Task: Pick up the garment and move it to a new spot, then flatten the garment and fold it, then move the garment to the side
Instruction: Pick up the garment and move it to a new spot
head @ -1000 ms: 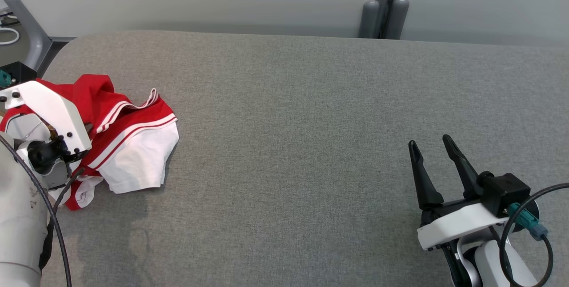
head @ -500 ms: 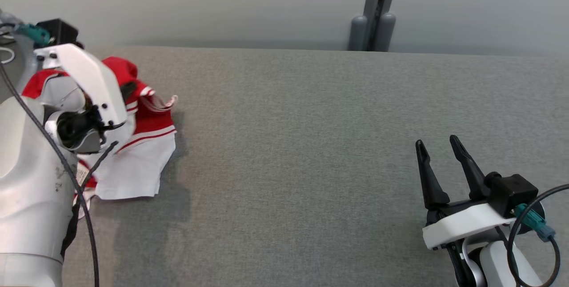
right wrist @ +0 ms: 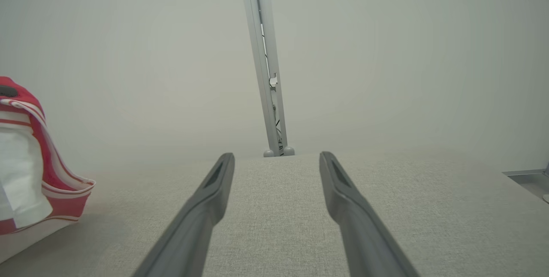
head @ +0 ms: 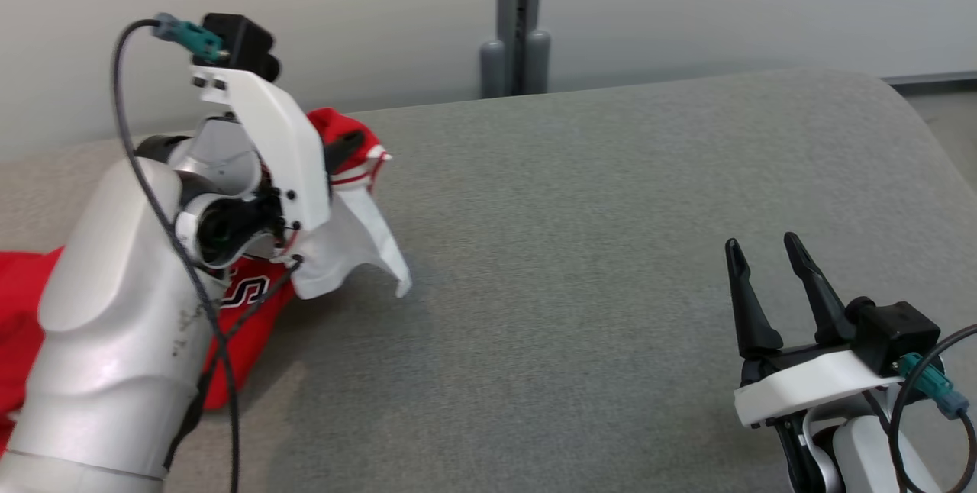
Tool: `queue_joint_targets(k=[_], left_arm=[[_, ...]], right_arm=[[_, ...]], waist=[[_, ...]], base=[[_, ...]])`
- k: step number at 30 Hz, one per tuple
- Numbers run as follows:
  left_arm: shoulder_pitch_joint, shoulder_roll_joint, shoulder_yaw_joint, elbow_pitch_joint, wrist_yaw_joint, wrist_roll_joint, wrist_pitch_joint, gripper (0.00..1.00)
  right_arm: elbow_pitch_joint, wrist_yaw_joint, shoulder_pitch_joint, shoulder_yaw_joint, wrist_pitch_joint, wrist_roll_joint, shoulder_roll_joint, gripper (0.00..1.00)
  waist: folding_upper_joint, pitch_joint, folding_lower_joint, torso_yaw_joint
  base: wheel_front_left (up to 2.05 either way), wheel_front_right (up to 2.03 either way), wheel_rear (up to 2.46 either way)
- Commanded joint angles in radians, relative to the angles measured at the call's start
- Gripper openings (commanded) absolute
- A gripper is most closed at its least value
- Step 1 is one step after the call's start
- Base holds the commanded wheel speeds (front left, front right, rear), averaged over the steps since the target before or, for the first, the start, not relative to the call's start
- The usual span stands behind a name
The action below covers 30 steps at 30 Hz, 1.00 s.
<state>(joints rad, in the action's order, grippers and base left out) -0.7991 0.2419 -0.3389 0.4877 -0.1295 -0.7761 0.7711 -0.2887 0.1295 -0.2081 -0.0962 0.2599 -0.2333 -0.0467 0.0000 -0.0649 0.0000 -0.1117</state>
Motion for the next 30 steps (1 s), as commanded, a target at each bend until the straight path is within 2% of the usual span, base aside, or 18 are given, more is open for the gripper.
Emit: queue_joint_targets(k=[1,9,15,21,24,27,30], left_arm=[[0.017,-0.008,-0.011,-0.015,-0.002,-0.006,-0.007,0.00],[-0.036,-0.113,-0.051,-0.025,0.001,-0.027,-0.045,0.00],[-0.109,-0.168,-0.106,0.022,0.006,0.002,-0.105,0.00],[-0.186,-0.189,-0.177,0.105,0.005,-0.033,-0.183,0.00],[-0.202,-0.190,-0.255,0.111,0.008,-0.120,-0.222,0.00],[-0.237,-0.189,-0.341,0.106,0.029,-0.198,-0.268,0.00],[-0.255,-0.190,-0.404,0.109,0.043,-0.233,-0.298,0.00]], right_arm=[[0.006,0.002,0.004,0.008,0.003,-0.002,-0.007,1.00],[0.025,0.002,-0.025,0.012,0.003,-0.019,-0.007,1.00],[0.031,0.002,-0.043,-0.009,0.003,-0.051,-0.006,1.00],[0.034,0.002,-0.061,-0.033,0.003,-0.072,-0.006,1.00],[0.031,0.002,-0.073,-0.046,0.003,-0.079,-0.007,1.00],[0.031,0.002,-0.076,-0.057,0.003,-0.084,-0.006,1.00],[0.031,0.002,-0.087,-0.064,0.003,-0.088,-0.006,1.00]], waist=[[0.0000,-0.012,0.0000,-0.053],[0.0000,-0.064,0.0000,-0.150],[0.0000,-0.116,0.0000,-0.215],[0.0000,-0.150,0.0000,-0.274],[0.0000,-0.161,0.0000,-0.294],[0.0000,-0.173,0.0000,-0.306],[0.0000,-0.185,0.0000,-0.313]], base=[[0.00,0.00,0.00],[0.00,0.00,0.00],[0.00,0.00,0.00],[0.00,0.00,0.00],[0.00,0.00,0.00],[0.00,0.00,0.00],[0.00,0.00,0.00]])
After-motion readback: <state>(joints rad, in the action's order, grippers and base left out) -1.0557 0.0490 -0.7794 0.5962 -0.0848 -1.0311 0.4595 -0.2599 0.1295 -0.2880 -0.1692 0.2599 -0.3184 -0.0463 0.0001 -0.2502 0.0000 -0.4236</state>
